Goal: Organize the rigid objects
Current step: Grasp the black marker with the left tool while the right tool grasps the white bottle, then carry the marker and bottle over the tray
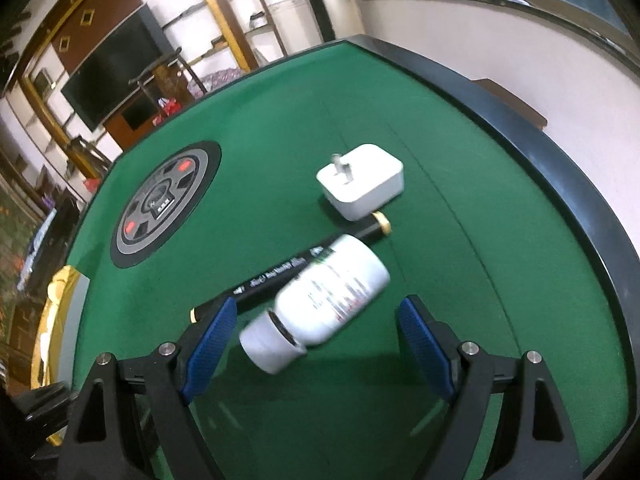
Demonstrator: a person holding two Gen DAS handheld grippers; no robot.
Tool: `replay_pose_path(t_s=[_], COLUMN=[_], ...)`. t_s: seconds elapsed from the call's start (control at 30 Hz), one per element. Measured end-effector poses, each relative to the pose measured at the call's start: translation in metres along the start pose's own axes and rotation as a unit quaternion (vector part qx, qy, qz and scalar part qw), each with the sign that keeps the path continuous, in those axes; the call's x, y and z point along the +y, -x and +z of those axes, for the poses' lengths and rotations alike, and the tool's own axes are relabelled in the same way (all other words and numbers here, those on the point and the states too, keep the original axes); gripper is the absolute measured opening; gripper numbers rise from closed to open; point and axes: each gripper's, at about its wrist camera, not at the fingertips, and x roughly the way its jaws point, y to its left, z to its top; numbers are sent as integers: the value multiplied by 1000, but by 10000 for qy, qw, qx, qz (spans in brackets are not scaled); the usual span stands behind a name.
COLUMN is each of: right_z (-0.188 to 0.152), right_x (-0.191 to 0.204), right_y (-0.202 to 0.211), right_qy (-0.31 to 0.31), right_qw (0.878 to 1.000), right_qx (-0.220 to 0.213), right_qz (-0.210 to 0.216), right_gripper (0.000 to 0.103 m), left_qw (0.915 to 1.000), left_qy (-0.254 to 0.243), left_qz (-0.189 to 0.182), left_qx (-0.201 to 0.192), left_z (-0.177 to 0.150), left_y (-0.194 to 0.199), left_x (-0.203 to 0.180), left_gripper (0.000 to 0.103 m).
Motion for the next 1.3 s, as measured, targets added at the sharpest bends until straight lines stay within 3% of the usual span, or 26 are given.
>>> replay_pose_path(t_s=[0.13,0.17,0.2,0.27,0.33,0.43,0.47,0.5,0.53,0.57,0.6,0.77,0.93,1.13,1.3], right_z=[3,3,3,4,4,3,2,1,1,-1,-2,-8,-15,-20,-23], right_x=[9,10,11,10,5,-1,-3,-6,-8,-11,-14,-13,-2,9,38], right_y=[-11,-12,-12,-13,-11,-8,-7,-5,-3,0,4,26,37,50,64], right_qy=[86,104,127,164,138,86,50,13,-35,-93,-148,-110,59,202,549], right_qw=[9999,9998,9996,9992,9996,9998,9999,10000,9999,9998,9994,9968,9958,9929,9865], right_qx=[81,42,13,-21,7,47,66,80,98,107,100,-127,-156,-226,-249], right_qz=[-118,-173,-265,-354,-242,-146,-99,-56,8,124,284,787,903,1147,1522], right_gripper=[83,79,67,49,48,45,45,44,44,44,43,41,41,41,41], left_qw=[9996,9995,9995,9992,9982,9937,9925,9937,9933,9936,9944,9981,9994,9970,9919], left_qy=[-84,-117,-156,-252,-453,-802,-818,-747,-720,-665,-577,-24,254,698,977], left_qz=[269,263,245,266,349,707,764,714,793,794,752,417,117,-101,-30], left_qx=[32,93,151,165,168,330,481,442,436,448,464,463,206,-320,-807], left_z=[-2,-4,-5,-5,-6,-6,-5,-2,0,2,2,3,-5,-12,-23], left_y=[-3,-5,-9,-15,-21,-44,-51,-50,-49,-48,-46,-31,-12,35,88], left_x=[3,2,-1,-8,-20,-34,-34,-33,-32,-29,-25,2,15,33,52], left_gripper=[17,22,27,62,71,71,67,54,33,20,16,14,14,14,14])
